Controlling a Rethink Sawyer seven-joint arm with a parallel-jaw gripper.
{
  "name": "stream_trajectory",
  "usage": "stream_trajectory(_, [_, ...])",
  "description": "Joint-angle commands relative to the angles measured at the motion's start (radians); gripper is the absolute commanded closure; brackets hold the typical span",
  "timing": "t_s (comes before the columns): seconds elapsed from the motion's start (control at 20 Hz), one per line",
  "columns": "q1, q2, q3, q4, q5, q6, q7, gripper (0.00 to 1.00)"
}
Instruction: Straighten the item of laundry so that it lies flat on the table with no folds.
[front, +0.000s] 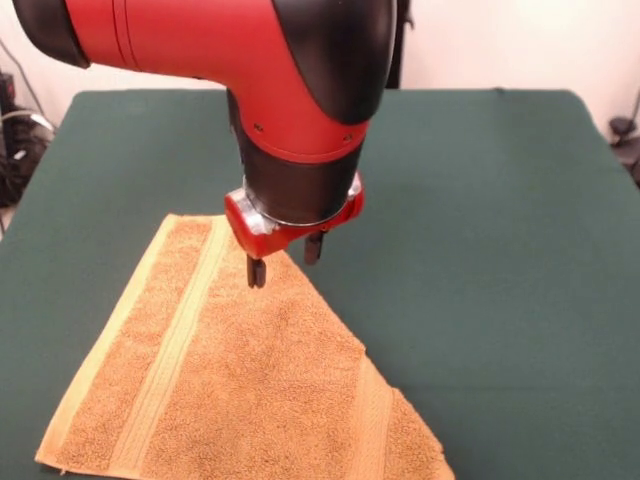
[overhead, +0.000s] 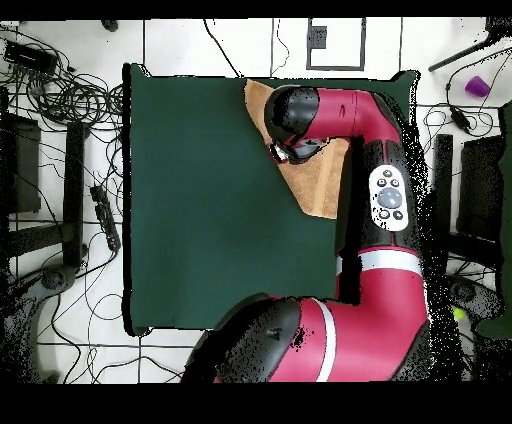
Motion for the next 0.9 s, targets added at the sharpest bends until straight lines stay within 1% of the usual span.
stream_trajectory(0.05, [-0.005, 0.087, 0.085, 0.193, 0.069, -0.201, 0.121, 0.0])
stream_trajectory(0.2, [-0.018, 0.084, 0.097, 0.231, 0.093, -0.288, 0.137, 0.0])
stream_trajectory(0.35, [-0.022, 0.086, 0.098, 0.255, 0.122, -0.34, 0.145, 0.0])
stream_trajectory(0.5, [-0.025, 0.088, 0.099, 0.269, 0.16, -0.354, 0.148, 0.0])
stream_trajectory(0.75, [-0.017, 0.102, 0.097, 0.258, 0.2, -0.356, 0.141, 0.0])
stream_trajectory(0.9, [-0.034, 0.098, 0.126, 0.292, 0.271, -0.345, 0.163, 0.0])
